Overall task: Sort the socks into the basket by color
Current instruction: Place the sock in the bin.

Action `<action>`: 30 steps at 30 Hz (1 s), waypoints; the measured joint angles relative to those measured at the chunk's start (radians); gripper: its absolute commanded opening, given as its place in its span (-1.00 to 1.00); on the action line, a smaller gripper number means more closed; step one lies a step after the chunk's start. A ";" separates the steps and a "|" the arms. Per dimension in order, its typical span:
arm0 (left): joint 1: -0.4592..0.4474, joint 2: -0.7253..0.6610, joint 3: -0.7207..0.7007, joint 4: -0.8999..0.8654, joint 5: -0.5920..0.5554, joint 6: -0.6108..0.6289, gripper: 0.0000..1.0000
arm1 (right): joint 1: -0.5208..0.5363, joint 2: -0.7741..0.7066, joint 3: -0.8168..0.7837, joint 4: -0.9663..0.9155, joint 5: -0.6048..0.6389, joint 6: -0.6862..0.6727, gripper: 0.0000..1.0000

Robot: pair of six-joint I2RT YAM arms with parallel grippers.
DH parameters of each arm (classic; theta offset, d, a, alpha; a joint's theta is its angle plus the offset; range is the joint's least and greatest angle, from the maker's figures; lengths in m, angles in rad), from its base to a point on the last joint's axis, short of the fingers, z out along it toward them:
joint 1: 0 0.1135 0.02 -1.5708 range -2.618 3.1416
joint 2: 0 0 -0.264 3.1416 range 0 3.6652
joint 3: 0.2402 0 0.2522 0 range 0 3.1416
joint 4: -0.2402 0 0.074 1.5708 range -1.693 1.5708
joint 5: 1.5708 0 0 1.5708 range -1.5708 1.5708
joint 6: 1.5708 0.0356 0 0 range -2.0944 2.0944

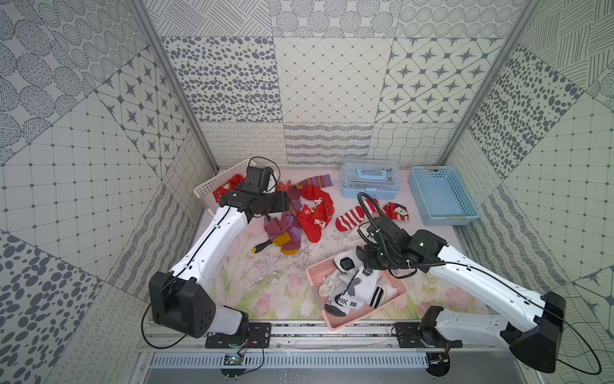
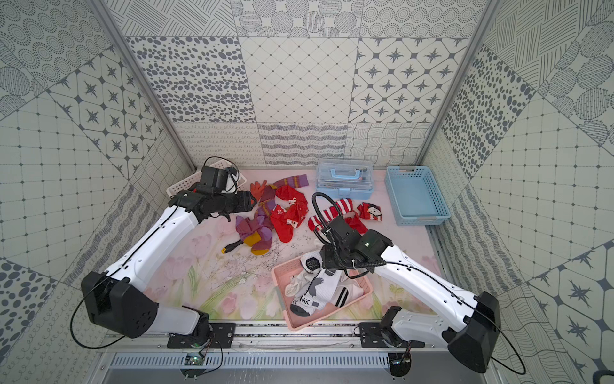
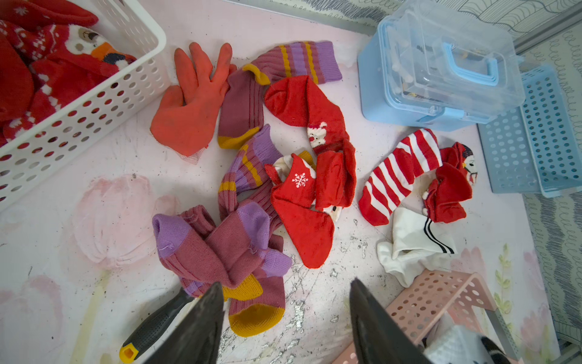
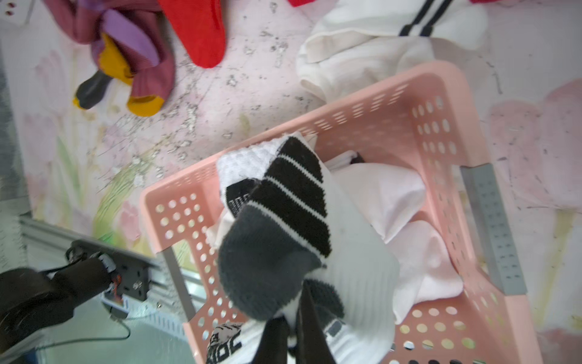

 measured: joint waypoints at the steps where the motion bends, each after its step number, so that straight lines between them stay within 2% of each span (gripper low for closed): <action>1: 0.000 0.000 0.000 0.000 0.000 0.001 0.27 | -0.003 0.018 -0.012 0.009 0.020 0.011 -1.00; 10: -0.006 -0.014 -0.013 -0.002 -0.002 0.001 0.27 | -0.003 0.156 -0.156 0.097 0.111 0.072 -1.00; 20: -0.017 -0.014 -0.029 -0.002 -0.004 -0.002 0.28 | -0.008 0.179 -0.196 0.145 0.127 0.069 -0.99; 22: -0.019 -0.014 -0.030 -0.002 -0.004 -0.002 0.28 | -0.008 0.175 -0.196 0.146 0.127 0.064 -0.79; 25: -0.024 -0.011 -0.033 -0.002 -0.004 -0.003 0.29 | -0.008 0.166 -0.195 0.143 0.127 0.051 -0.37; 30: -0.030 -0.007 -0.039 -0.002 -0.004 -0.003 0.29 | -0.008 0.118 -0.153 0.114 0.119 0.030 0.10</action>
